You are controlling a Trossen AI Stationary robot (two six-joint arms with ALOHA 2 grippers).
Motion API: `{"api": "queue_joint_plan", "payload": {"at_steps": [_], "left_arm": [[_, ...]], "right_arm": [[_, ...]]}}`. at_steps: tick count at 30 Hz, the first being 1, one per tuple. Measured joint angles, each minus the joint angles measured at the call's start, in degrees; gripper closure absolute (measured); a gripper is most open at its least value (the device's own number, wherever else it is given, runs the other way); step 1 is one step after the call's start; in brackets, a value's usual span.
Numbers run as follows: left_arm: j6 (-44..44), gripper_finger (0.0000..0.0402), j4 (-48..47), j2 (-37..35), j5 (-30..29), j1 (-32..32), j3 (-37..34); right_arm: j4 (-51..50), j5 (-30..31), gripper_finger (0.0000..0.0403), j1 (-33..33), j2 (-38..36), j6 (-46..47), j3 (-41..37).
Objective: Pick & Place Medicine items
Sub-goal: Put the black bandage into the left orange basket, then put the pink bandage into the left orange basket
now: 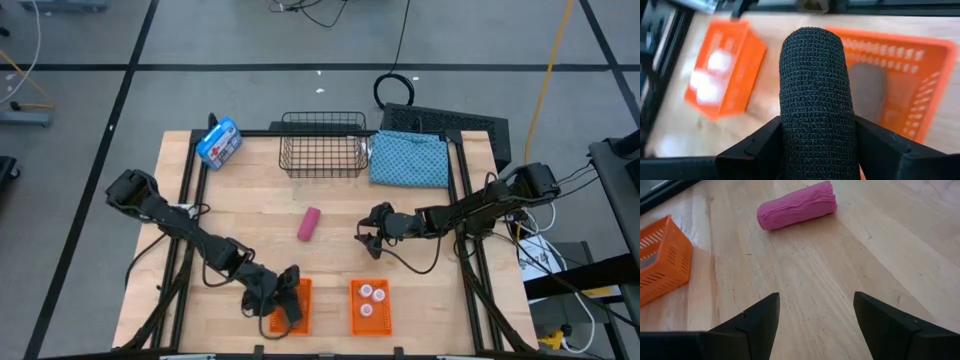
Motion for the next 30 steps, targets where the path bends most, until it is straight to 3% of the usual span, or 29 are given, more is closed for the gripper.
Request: {"api": "queue_joint_plan", "payload": {"at_steps": [11, 24, 30], "left_arm": [[24.2, 0.0179, 2.1, 3.4, 0.0, -1.7, 0.0], [22.4, 0.0177, 3.1, 3.4, 0.8, -2.5, 0.1], [20.9, 0.0141, 4.4, 4.6, -1.6, -2.5, 0.1]], "right_arm": [[1.6, -0.2, 0.0158, 0.0, 0.0, 7.5, 0.0], [6.0, 0.0, 0.0158, 0.0, 0.0, 8.5, 0.0], [6.0, 0.0, 0.0158, 0.0, 0.0, 8.1, 0.0]]}}
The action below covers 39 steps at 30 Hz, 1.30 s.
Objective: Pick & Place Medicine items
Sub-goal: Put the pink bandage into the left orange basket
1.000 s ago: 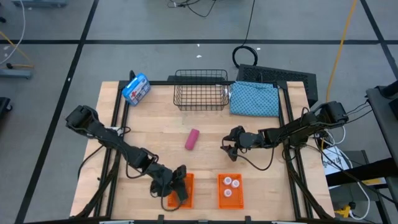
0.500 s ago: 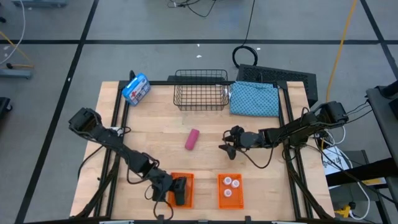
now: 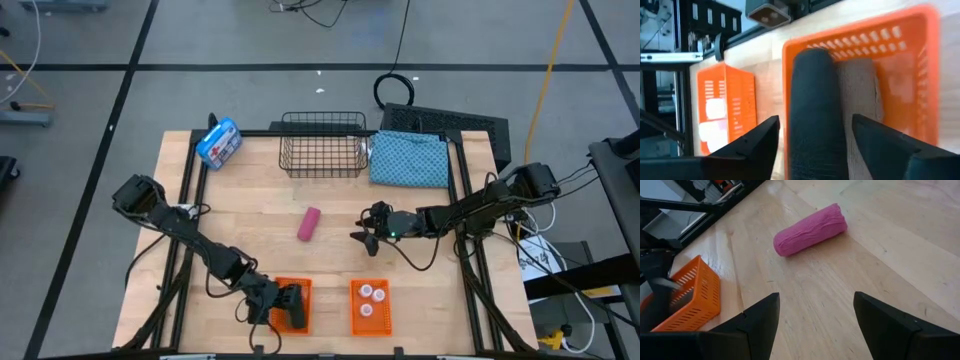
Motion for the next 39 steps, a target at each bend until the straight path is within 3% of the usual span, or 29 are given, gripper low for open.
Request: {"api": "queue_joint_plan", "payload": {"at_steps": [5, 10, 13, 21, 30, 36, 39], "left_arm": [[-0.2, 0.0097, 1.7, 0.8, -3.2, 0.3, 0.0], [-2.8, 0.0073, 1.6, 0.1, -16.4, 0.4, 0.0], [-8.0, 0.0072, -0.2, -1.3, -23.4, 0.4, 0.0], [-26.4, 0.0101, -5.1, -8.0, -32.0, 1.8, 0.0], [-70.6, 0.0133, -8.3, -19.3, -32.1, 8.9, 0.0], [-85.1, 0.0137, -7.5, -18.2, -31.3, 13.2, 0.0], [-87.8, 0.0137, -6.4, -15.7, -28.7, 15.7, 0.0]], "right_arm": [[0.0, 0.0, 0.0158, 0.0, 0.0, 0.0, 0.0], [0.0, 0.0, 0.0158, 0.0, 0.0, -0.2, 0.0], [0.0, 0.0, 0.0158, 0.0, 0.0, -0.3, 0.0], [0.0, -0.2, 0.0158, 0.0, 0.0, -2.2, 0.0], [-0.1, -0.2, 0.0158, 0.0, 0.0, -3.6, 0.0], [0.9, -0.3, 0.0158, -1.1, 0.0, -10.6, 0.0], [3.6, -0.4, 0.0158, -1.4, 0.0, -16.6, 0.0]]}}
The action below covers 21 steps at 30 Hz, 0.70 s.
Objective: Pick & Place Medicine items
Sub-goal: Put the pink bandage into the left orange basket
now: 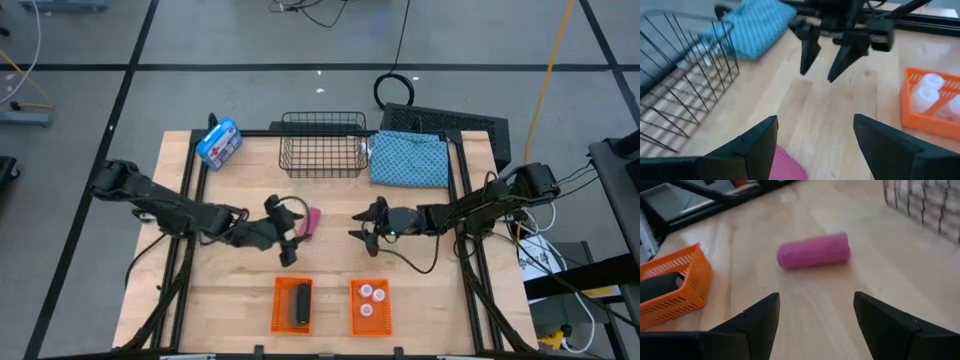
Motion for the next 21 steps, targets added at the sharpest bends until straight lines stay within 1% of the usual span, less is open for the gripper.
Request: {"api": "queue_joint_plan", "payload": {"at_steps": [2, 4, 7, 9, 11, 14, 18, 21], "left_arm": [[-1.8, 0.0137, 1.4, 1.8, 3.7, 1.9, 0.0], [-4.3, 0.0137, 1.4, 3.6, 8.1, 3.6, 0.0], [-7.4, 0.0137, 1.5, 6.3, 11.6, 5.5, 0.0], [-7.9, 0.0137, 0.6, 7.8, 12.1, 6.3, 0.5], [-7.9, 0.0137, -0.8, 9.1, 12.1, 6.8, 1.5], [-8.3, 0.0138, -6.2, 11.4, 11.9, 7.3, 4.7], [-11.5, 0.0138, -16.0, 15.3, 11.8, 8.7, 10.8], [-14.2, 0.0137, -20.9, 18.3, 11.8, 10.2, 14.3]], "right_arm": [[1.9, -1.2, 0.0158, 0.1, 0.0, -3.1, 0.0], [3.6, -4.4, 0.0158, 0.1, 0.0, -4.4, 0.0], [5.6, -9.5, 0.0158, 0.1, -0.3, -7.4, 0.0], [5.9, -12.0, 0.0158, 0.1, -1.0, -9.9, 0.0], [5.5, -12.0, 0.0159, 0.4, -2.1, -11.9, 0.0], [5.1, -11.9, 0.0165, 1.3, -4.0, -15.6, 0.0], [4.5, -11.9, 0.0179, 3.5, -6.9, -20.5, 0.0], [4.5, -11.9, 0.0190, 5.7, -8.8, -21.5, 0.0]]}}
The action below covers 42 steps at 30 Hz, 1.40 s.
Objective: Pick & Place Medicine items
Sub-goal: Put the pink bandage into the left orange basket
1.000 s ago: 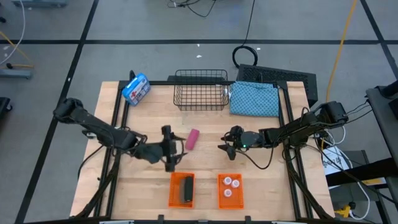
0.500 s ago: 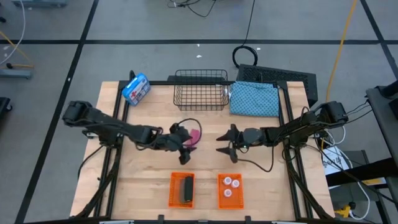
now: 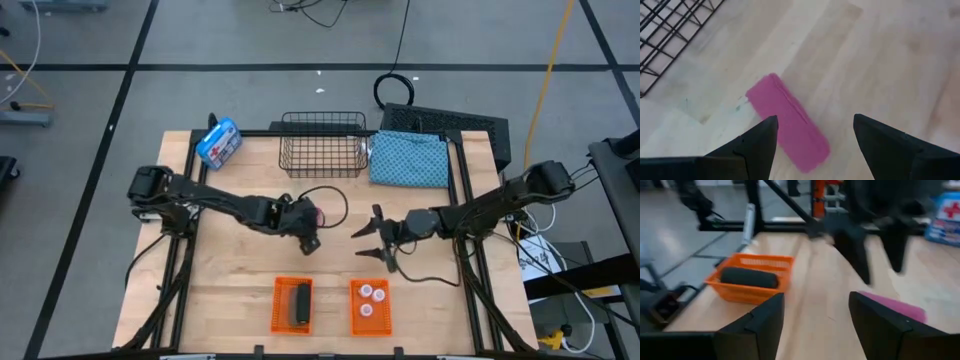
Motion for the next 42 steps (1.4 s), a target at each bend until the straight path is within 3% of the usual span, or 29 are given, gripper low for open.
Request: {"api": "queue_joint_plan", "payload": {"at_steps": [9, 13, 23, 35, 42], "left_arm": [[-6.5, 0.0137, -0.6, 5.0, 0.2, 4.5, 1.2], [-9.0, 0.0137, -0.2, 5.6, 3.5, 6.1, 1.2], [-8.7, 0.0136, 0.3, 5.6, 4.2, 5.0, 1.2], [-10.2, 0.0062, -0.5, 5.6, 1.6, 4.2, 1.2], [-10.5, 0.0050, 0.5, 8.5, 1.4, 4.0, 1.2]], "right_arm": [[0.0, 0.0, 0.0198, 4.5, -2.8, 0.9, 0.0], [-1.9, 0.0, 0.0198, 4.9, -2.8, 1.0, 0.0], [-4.3, 0.0, 0.0202, 4.9, -2.8, 2.4, 0.0], [-4.3, 0.0, 0.0204, 4.8, -2.8, 2.4, 0.0], [-4.3, 0.0, 0.0204, 4.8, -2.8, 2.4, 0.0]]}}
